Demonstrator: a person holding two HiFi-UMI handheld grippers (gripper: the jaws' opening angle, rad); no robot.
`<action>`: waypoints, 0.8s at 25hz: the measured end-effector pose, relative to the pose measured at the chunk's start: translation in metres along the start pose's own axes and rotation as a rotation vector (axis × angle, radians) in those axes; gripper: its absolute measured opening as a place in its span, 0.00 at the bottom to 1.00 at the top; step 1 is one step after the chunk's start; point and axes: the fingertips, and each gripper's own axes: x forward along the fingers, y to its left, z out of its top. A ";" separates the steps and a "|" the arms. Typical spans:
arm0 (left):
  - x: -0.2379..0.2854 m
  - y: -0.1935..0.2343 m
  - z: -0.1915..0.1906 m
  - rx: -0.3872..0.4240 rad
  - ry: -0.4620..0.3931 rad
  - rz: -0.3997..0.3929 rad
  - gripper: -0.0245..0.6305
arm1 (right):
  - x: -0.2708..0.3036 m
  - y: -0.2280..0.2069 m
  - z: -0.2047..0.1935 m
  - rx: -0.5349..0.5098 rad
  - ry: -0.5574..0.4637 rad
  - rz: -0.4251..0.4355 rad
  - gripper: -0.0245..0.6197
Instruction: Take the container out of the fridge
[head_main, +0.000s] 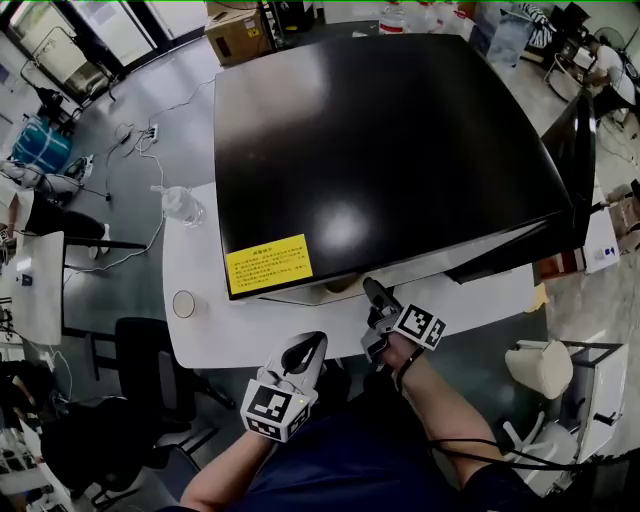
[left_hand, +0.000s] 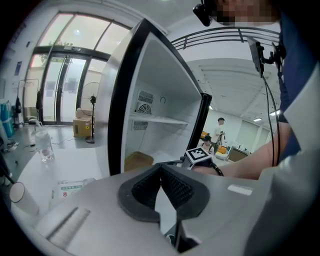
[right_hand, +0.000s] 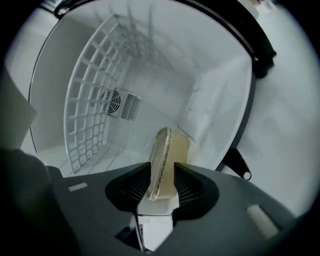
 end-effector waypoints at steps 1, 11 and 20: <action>0.000 0.000 0.000 -0.002 0.001 0.006 0.04 | 0.003 0.000 0.002 0.052 -0.005 0.022 0.25; -0.010 0.014 -0.007 -0.050 0.001 0.084 0.04 | 0.029 -0.004 0.002 0.181 -0.005 0.087 0.25; -0.001 0.015 -0.005 -0.066 0.003 0.091 0.04 | 0.032 -0.009 0.005 0.224 0.004 0.106 0.14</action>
